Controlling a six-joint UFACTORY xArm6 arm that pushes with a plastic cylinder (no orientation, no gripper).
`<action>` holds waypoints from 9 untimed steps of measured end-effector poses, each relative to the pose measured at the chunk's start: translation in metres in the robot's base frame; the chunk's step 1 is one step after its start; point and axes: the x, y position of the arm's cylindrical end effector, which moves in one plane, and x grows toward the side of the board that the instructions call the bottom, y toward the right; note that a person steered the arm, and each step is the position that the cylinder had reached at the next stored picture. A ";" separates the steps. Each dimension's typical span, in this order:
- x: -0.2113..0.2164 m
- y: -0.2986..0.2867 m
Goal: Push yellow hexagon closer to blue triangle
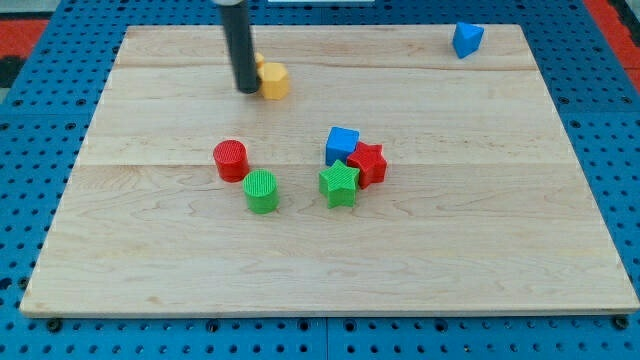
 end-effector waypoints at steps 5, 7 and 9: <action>-0.028 0.192; -0.050 0.228; -0.031 0.207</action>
